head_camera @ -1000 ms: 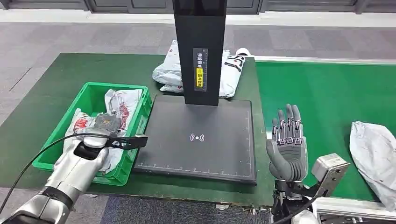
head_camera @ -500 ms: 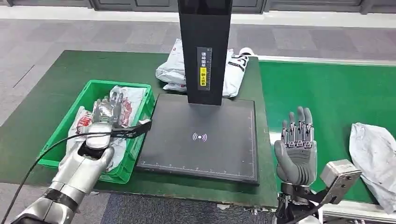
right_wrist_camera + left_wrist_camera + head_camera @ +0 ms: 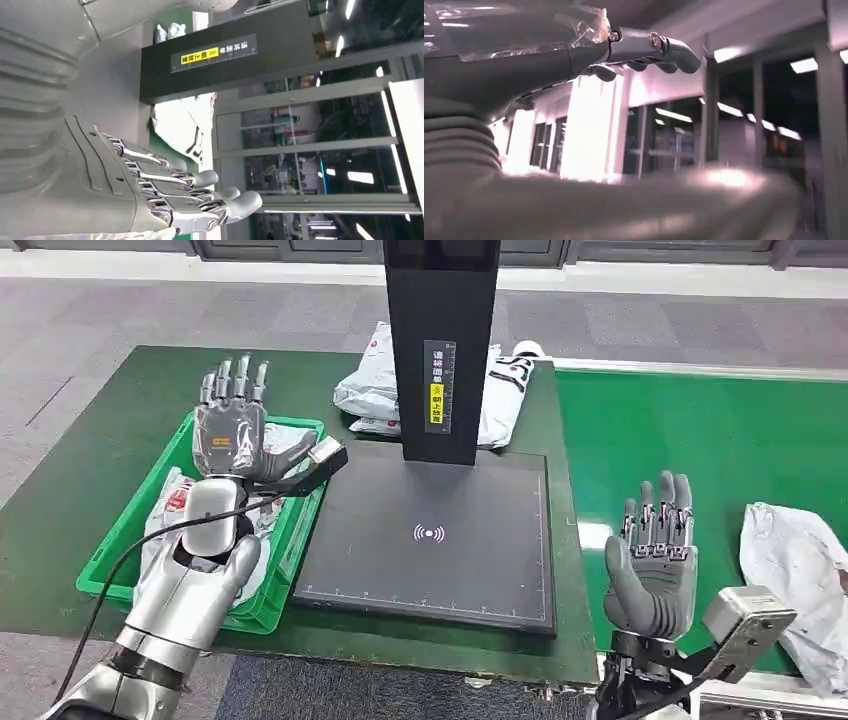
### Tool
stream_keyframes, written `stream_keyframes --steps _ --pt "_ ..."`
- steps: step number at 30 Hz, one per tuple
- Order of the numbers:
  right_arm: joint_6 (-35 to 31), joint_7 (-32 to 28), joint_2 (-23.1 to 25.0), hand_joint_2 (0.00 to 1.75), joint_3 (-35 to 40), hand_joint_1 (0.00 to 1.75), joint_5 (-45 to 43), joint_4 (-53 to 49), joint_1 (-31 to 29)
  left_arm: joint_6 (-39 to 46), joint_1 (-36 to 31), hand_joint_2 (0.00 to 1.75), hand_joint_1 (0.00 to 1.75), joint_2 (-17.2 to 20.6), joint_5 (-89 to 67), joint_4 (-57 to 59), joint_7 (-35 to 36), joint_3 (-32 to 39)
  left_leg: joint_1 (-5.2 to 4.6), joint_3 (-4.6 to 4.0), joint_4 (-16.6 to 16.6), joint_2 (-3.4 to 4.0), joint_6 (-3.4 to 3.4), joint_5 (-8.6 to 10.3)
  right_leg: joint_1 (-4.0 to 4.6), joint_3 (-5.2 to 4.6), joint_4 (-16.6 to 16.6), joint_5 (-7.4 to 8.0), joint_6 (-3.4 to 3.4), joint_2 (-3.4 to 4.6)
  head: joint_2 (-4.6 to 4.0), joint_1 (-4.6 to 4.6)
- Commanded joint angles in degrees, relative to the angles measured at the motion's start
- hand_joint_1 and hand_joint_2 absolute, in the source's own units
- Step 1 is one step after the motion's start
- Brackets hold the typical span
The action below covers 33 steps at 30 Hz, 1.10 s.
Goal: Moved the parcel from conveyor to table for the left to box.
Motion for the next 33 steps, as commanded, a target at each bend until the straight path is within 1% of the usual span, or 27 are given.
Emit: stream_keyframes --steps 1,3,7,12,13,14,15,16,17,18,20,21,22,23,24,25,26,28,29,31,32,33 --pt "-2.27 -0.04 -1.65 1.75 0.19 0.00 -0.61 4.07 -2.53 10.54 2.26 0.00 0.00 -0.18 -3.28 -6.98 0.34 6.83 0.07 -0.06 -0.04 0.14 0.07 0.04 0.08 -0.05 -0.12 0.12 0.02 0.09 0.00 0.00" --pt "-2.45 -0.10 -1.77 1.75 0.13 0.00 -0.73 4.43 -2.43 10.84 3.07 0.00 0.00 -0.50 -3.18 -8.60 0.21 7.18 0.06 -0.02 -0.05 0.16 0.07 0.01 0.07 -0.02 -0.14 0.09 0.03 0.12 0.02 0.00" --pt "-2.45 -0.14 -1.78 1.75 0.09 0.00 -0.79 4.44 -2.39 10.85 3.16 0.00 0.00 -0.72 -3.19 -8.70 0.21 7.03 0.07 -0.04 -0.05 0.02 0.06 0.03 0.07 -0.01 -0.13 0.06 0.03 -0.02 0.00 0.00" --pt "-2.45 -0.14 -1.78 1.75 0.09 0.00 -0.79 4.44 -2.39 10.85 3.16 0.00 0.00 -0.72 -3.19 -8.70 0.21 7.03 0.04 -0.10 -0.04 0.04 0.06 0.05 0.05 -0.06 -0.10 0.07 0.04 0.01 0.00 0.00" --pt "-2.74 -0.15 -1.94 1.75 0.16 0.00 -0.78 4.44 -2.32 12.72 3.37 0.00 0.00 -1.28 -0.59 -9.10 -1.37 7.05 0.03 -0.07 -0.01 0.02 0.04 0.01 0.04 -0.02 -0.06 0.03 0.03 0.01 0.00 0.00" --pt "-2.75 -0.04 -2.53 1.75 0.41 0.00 -0.45 4.76 -1.95 14.41 4.27 0.00 0.00 -2.03 5.87 -10.37 -5.14 6.41 0.04 -0.10 -0.04 0.03 0.06 0.05 0.05 -0.05 -0.10 0.07 0.04 -0.01 0.00 0.00" --pt "-2.54 0.51 -3.23 1.75 0.58 0.00 1.27 5.17 -1.63 14.81 5.11 0.00 0.00 -2.68 16.37 -12.05 -10.21 4.55 0.02 -0.08 -0.02 0.01 0.05 0.02 0.04 -0.03 -0.06 0.03 0.03 -0.01 0.02 0.00" --pt "-2.50 1.37 -3.90 1.75 0.35 0.00 3.98 5.71 -1.30 12.21 6.25 1.75 0.00 -3.60 28.34 -13.54 -14.72 3.28 0.03 -0.06 -0.07 -0.01 0.08 0.05 0.05 0.02 -0.15 0.06 0.04 -0.05 0.00 0.00" --pt "-3.07 2.55 -4.41 1.75 -0.12 0.00 7.54 6.37 -1.20 9.31 7.36 1.75 0.00 -4.50 35.60 -14.46 -16.40 2.36 0.04 -0.05 -0.08 -0.09 0.10 0.04 0.06 0.07 -0.19 0.04 0.06 -0.14 0.02 0.00" --pt "-6.08 7.09 -4.82 1.75 -1.00 0.00 20.09 8.07 -1.83 3.24 9.65 1.75 0.00 -5.22 46.96 -16.26 -18.34 1.00 0.04 -0.04 -0.12 -0.08 0.11 0.06 0.06 0.07 -0.23 0.05 0.06 -0.15 0.00 0.00" --pt "-6.29 17.67 -4.73 1.75 -3.46 0.00 39.53 11.72 -3.95 -6.54 14.10 1.75 0.00 -6.01 59.25 -18.18 -19.18 -1.50 0.04 0.04 -0.16 -0.07 0.13 0.03 0.06 0.14 -0.30 0.06 0.07 -0.12 0.02 0.00" --pt "-5.73 19.42 -4.63 1.75 -4.63 0.00 43.73 13.21 -4.96 -9.91 16.09 1.75 0.00 -6.82 64.37 -18.69 -20.05 -2.10 -0.02 0.08 -0.15 -0.06 0.12 0.02 0.01 0.15 -0.25 0.03 0.08 -0.09 0.02 0.00" --pt "-4.98 20.55 -4.73 1.75 -5.91 0.00 46.55 14.82 -6.20 -12.61 17.78 1.75 0.00 -7.04 67.58 -18.72 -21.60 -2.86 0.00 0.07 -0.14 -0.06 0.14 0.02 0.04 0.15 -0.28 0.03 0.10 -0.10 0.02 0.00" --pt "-4.17 23.95 -5.45 1.75 -8.70 0.00 51.89 18.25 -8.59 -17.07 19.80 1.75 0.00 -7.83 72.15 -18.45 -23.74 -3.57 -0.04 0.17 -0.26 0.04 0.21 0.03 0.01 0.25 -0.43 0.08 0.19 0.03 0.02 0.00" --pt "-2.42 25.36 -6.12 1.75 -11.65 0.00 53.10 21.58 -10.71 -20.12 20.91 1.75 0.00 -8.92 76.62 -18.03 -25.54 -3.17 -0.03 0.11 -0.16 0.14 0.19 -0.03 0.03 0.16 -0.32 0.06 0.15 0.11 0.02 -0.02" --pt "-1.65 26.58 -6.97 1.75 -14.63 0.00 55.02 24.59 -12.45 -20.56 21.23 1.75 0.00 -9.34 77.24 -17.57 -26.30 -3.26 -0.01 0.14 -0.21 0.30 0.26 -0.06 0.04 0.17 -0.45 0.14 0.18 0.27 0.02 -0.02" --pt "-1.57 27.09 -8.00 1.75 -18.74 0.00 57.68 27.78 -13.96 -21.43 21.22 1.75 0.00 -9.88 77.89 -17.53 -27.46 -3.51 -0.03 0.11 -0.15 0.16 0.29 -0.07 0.02 0.20 -0.41 0.09 0.20 0.12 0.02 0.02" --pt "-1.09 30.59 -11.24 1.75 -24.18 0.00 63.22 33.35 -16.50 -23.83 20.98 1.75 0.00 -10.74 80.50 -17.90 -28.31 -3.10 -0.05 0.02 -0.06 0.03 0.29 -0.08 0.05 0.15 -0.34 0.05 0.20 -0.02 0.00 -0.02" --pt "-0.67 30.65 -13.29 1.75 -27.70 0.00 65.49 36.98 -18.24 -24.40 20.49 1.75 0.00 -11.23 80.53 -17.85 -28.05 -2.73 -0.09 0.01 -0.07 -0.01 0.31 -0.06 0.02 0.14 -0.36 0.08 0.25 -0.06 0.00 -0.02" --pt "0.41 30.89 -16.41 1.75 -30.41 0.00 69.33 40.41 -19.13 -24.74 20.30 1.75 0.00 -11.73 80.88 -17.50 -27.64 -1.75 -0.14 -0.12 0.09 -0.17 0.41 -0.06 0.04 0.11 -0.31 0.01 0.34 -0.22 0.00 0.00" --pt "1.22 30.88 -18.23 1.75 -31.47 0.00 71.43 42.16 -19.46 -25.41 20.50 1.75 0.00 -12.06 82.18 -17.20 -27.51 -0.71 -0.16 -0.15 0.09 -0.38 0.56 0.00 0.02 0.20 -0.39 0.04 0.45 -0.44 0.00 0.00" --pt "1.69 31.35 -19.36 1.75 -31.57 0.00 74.17 43.54 -19.97 -26.16 20.78 1.75 0.00 -12.32 83.61 -17.07 -27.72 0.17 -0.18 -0.17 0.17 -0.25 0.49 -0.07 0.00 0.12 -0.27 0.00 0.42 -0.30 0.00 0.00"
